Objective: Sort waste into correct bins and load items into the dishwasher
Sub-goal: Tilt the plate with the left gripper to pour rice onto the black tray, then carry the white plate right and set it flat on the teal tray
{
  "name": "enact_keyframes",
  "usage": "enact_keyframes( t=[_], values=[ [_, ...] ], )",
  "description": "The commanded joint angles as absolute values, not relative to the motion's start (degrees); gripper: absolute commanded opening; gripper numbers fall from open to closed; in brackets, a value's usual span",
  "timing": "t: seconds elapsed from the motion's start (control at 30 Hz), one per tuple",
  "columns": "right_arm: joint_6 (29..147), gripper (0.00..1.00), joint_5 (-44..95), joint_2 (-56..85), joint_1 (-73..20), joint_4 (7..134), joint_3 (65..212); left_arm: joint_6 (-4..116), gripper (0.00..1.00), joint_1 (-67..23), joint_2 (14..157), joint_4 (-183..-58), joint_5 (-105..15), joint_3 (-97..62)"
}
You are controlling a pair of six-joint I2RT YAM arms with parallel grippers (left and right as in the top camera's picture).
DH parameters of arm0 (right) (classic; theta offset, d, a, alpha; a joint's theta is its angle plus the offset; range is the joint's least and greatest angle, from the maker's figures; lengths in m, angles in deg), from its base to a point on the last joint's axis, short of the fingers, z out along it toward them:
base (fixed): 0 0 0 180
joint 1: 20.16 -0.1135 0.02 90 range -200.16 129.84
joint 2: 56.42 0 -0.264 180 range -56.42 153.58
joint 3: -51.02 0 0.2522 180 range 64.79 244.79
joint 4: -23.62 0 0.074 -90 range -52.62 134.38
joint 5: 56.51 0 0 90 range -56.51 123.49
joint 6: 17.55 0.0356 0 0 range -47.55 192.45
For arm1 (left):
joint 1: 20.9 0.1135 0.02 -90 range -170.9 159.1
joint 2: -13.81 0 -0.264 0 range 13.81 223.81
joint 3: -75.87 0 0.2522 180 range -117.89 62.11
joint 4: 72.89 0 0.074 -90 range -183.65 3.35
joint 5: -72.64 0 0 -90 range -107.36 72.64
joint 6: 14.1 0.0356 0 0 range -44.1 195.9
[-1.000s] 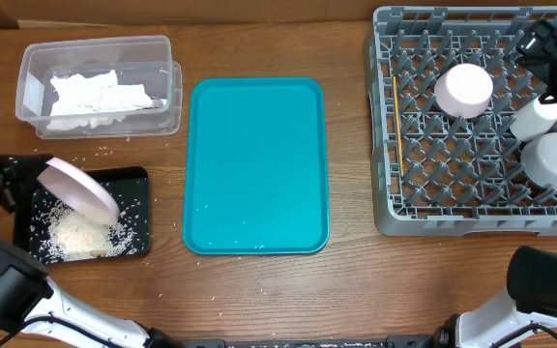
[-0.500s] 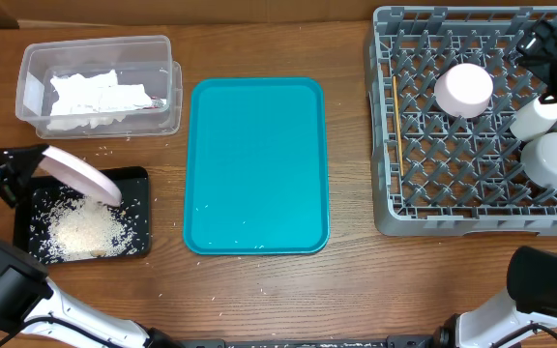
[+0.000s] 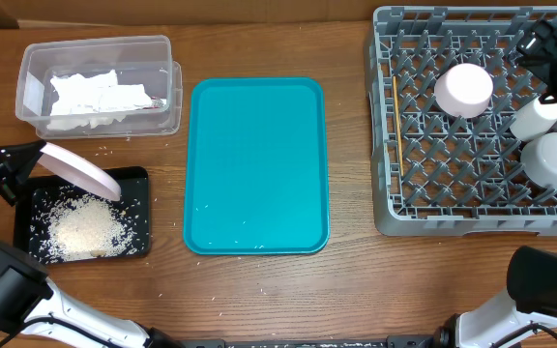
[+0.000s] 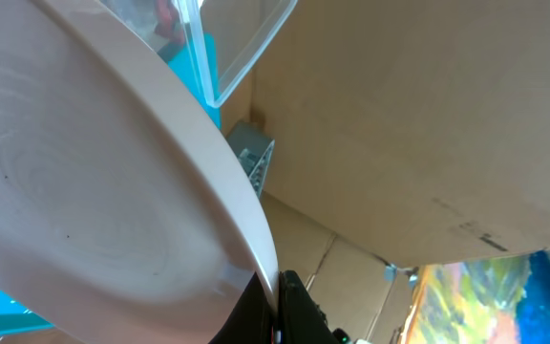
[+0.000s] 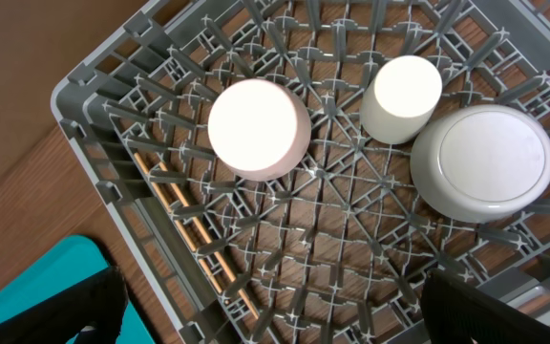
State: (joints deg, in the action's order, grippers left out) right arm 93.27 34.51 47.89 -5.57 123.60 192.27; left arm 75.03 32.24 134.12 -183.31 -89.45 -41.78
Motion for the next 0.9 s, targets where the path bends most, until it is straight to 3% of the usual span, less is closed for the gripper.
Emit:
enact_keyframes(
  t=[0.0,0.23,0.47,0.67,0.87],
  values=[
    [93.49,1.00,34.92,47.00,-5.39,123.45,193.10,75.43,0.04,29.60,126.71,-183.53,-88.43,-41.52],
    [93.49,1.00,34.90,47.00,-5.39,123.47,193.10,67.47,0.04,17.08,114.42,-183.51,-73.15,-41.52],
    [93.49,1.00,34.90,47.00,-5.39,123.45,193.10,60.78,0.04,-7.75,109.68,-179.00,-56.06,-41.52],
    [93.49,1.00,34.90,47.00,-5.39,123.45,193.10,45.48,0.04,-30.53,111.98,-170.28,-34.18,-41.52],
    [93.53,1.00,34.44,47.00,-5.39,122.75,193.10,41.00,0.04,-49.19,117.09,-159.62,-12.37,-41.52]
  ],
)
